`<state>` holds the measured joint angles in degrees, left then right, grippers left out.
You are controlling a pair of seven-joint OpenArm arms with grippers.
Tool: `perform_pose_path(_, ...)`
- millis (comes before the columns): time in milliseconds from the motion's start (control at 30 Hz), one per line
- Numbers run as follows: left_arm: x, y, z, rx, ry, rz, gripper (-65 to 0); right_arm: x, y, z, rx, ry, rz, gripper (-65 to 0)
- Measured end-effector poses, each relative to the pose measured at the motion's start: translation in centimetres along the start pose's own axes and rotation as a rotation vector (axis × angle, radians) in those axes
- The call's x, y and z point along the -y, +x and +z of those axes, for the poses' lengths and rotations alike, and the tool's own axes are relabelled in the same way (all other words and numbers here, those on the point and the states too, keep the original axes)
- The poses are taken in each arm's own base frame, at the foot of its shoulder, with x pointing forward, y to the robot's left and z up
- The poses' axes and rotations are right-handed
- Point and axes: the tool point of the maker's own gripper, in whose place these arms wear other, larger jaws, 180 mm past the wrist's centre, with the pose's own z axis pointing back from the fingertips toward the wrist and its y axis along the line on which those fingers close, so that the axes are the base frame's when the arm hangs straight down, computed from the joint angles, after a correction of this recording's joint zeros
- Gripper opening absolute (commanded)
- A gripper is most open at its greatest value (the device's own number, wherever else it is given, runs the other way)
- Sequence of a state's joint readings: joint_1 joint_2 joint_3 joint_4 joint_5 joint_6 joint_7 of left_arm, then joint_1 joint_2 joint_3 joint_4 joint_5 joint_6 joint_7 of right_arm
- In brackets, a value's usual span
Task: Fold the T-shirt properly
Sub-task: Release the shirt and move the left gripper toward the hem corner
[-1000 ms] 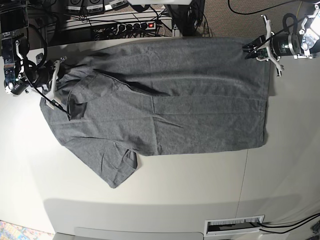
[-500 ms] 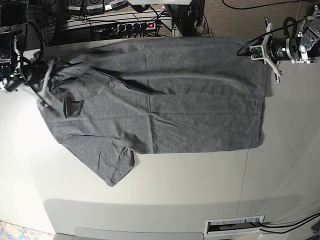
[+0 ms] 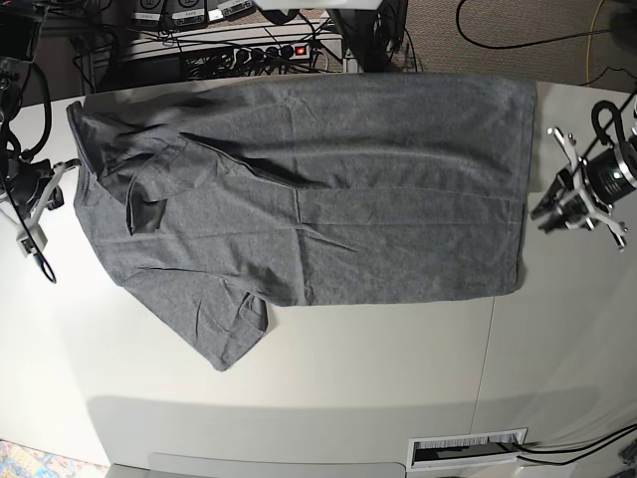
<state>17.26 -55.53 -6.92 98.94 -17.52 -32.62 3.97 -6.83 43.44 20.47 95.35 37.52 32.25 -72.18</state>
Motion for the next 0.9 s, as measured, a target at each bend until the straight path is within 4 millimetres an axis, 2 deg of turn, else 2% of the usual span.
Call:
perform_pose_path(100,-2.0,-0.6,-0.7,0.024,0.066,0.088,-52.0,-0.4,1.3,-0.2,0.042,0.010,-0.022,-64.5)
perform_pose_path(200,-3.6,-1.3,-1.6,0.049,0.115,0.172,-52.0,-1.2,2.0,-0.7,0.073,0.031,-0.044,-58.7)
perform_pose_path(300,-5.3,-2.0,-2.4,0.076,0.172,0.260,-52.0,-1.7,2.7,-0.9,0.105,0.043,-0.059,-56.7)
perform_pose_path(467,-7.4,-1.9,-4.3,0.144,0.235,0.385,-51.8,-2.3,2.8,-1.3,0.116,0.056,-0.069,-56.6)
perform_pose_path(567,-8.0,-2.0,-5.8,0.177,0.258,0.456,-45.5,-2.2,2.9,-1.2,0.117,0.053,-0.068,-56.6)
perform_pose_path(667,-7.5,-3.8,-7.9,0.123,0.255,0.551,-41.3,-2.2,2.9,-1.2,0.116,0.051,-0.067,-56.5)
perform_pose_path(767,-6.8,-4.3,-9.8,0.097,0.224,0.615,-41.3,-2.1,3.0,-1.2,0.120,0.049,-0.067,-56.5)
perform_pose_path(900,-7.7,-3.4,-11.1,0.122,0.230,0.657,-41.3,-2.0,3.3,-1.1,0.126,0.047,-0.068,-56.5)
